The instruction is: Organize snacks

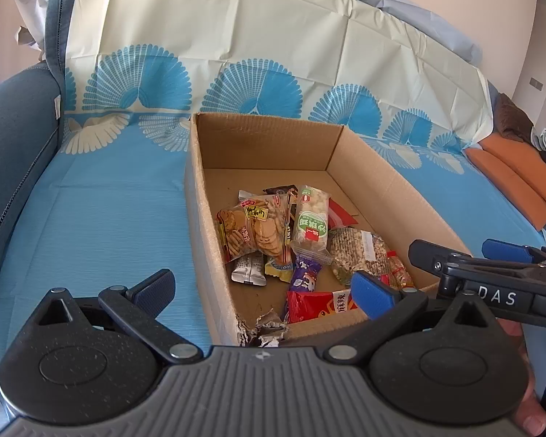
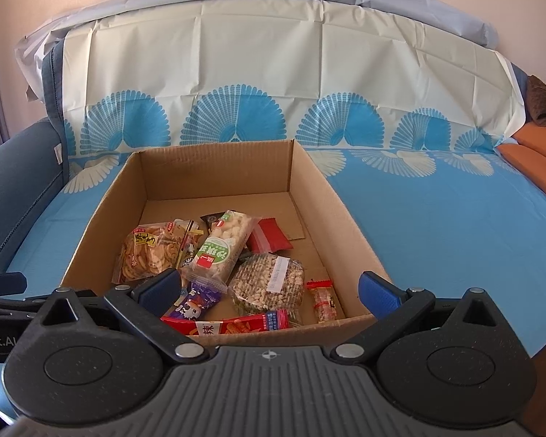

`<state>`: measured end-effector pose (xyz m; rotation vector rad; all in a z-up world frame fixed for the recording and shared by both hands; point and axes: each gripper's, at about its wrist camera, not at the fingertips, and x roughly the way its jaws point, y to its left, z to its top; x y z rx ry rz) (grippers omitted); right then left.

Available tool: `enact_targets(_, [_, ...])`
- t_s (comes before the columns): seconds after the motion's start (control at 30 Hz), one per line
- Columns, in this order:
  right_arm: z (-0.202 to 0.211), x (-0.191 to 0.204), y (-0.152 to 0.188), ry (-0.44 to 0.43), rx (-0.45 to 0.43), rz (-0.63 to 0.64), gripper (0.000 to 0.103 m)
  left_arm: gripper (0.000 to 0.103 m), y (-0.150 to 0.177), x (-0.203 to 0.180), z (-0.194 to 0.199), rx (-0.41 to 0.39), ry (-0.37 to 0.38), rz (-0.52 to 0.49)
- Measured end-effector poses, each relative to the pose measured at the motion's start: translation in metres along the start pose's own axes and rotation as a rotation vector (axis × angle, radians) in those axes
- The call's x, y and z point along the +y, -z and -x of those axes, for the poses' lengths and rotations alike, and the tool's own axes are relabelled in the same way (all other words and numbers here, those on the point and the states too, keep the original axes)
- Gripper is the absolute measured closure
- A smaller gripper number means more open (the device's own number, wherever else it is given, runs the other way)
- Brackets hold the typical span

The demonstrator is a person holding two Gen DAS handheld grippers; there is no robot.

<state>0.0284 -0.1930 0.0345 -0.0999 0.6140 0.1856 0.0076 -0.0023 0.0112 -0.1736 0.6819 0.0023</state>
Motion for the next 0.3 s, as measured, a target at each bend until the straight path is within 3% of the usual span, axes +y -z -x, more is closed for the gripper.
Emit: enact_targets(0.3, [0.002,-0.017,-0.011,0.000,-0.033,-0.103,0.001,0.000,0.000,0.001,0.002,-0.010,0.009,0.001])
